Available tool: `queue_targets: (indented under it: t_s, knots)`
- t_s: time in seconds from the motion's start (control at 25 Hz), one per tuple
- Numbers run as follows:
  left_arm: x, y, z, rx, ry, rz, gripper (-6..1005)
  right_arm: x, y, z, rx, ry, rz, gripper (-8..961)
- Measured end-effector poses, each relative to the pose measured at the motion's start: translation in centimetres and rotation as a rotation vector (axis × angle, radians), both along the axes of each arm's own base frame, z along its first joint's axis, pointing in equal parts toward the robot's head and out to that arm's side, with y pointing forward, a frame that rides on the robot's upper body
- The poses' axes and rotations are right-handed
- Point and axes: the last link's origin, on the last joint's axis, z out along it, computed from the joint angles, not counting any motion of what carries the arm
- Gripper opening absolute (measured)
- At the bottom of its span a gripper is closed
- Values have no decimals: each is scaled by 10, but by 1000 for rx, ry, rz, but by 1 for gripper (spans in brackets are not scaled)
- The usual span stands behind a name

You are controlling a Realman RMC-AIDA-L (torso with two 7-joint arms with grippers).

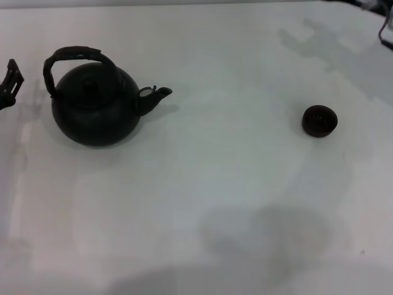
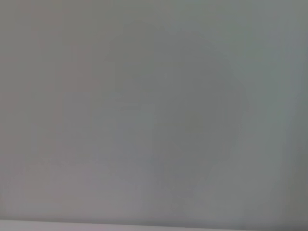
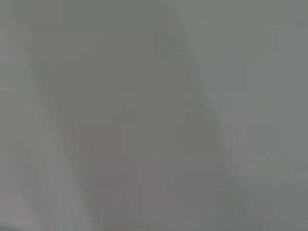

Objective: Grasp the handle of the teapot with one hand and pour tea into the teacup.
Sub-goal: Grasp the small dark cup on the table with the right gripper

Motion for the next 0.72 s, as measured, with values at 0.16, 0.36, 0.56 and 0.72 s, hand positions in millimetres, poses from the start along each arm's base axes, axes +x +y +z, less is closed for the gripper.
queue_targets:
  t_s: [0.16, 0.36, 0.56, 0.72]
  knots:
    - [-1, 0, 1, 2, 2, 1, 816, -21, 3, 24, -161, -30, 86, 830]
    - [-1, 0, 3, 10, 3, -2, 817, -45, 15, 44, -303, -190, 108, 830]
    - [-2, -1, 6, 36, -4, 5, 816, -75, 23, 57, -438, -362, 142, 830]
    - [-5, -3, 10, 59, -13, 19, 816, -101, 21, 62, -544, -552, 189, 830]
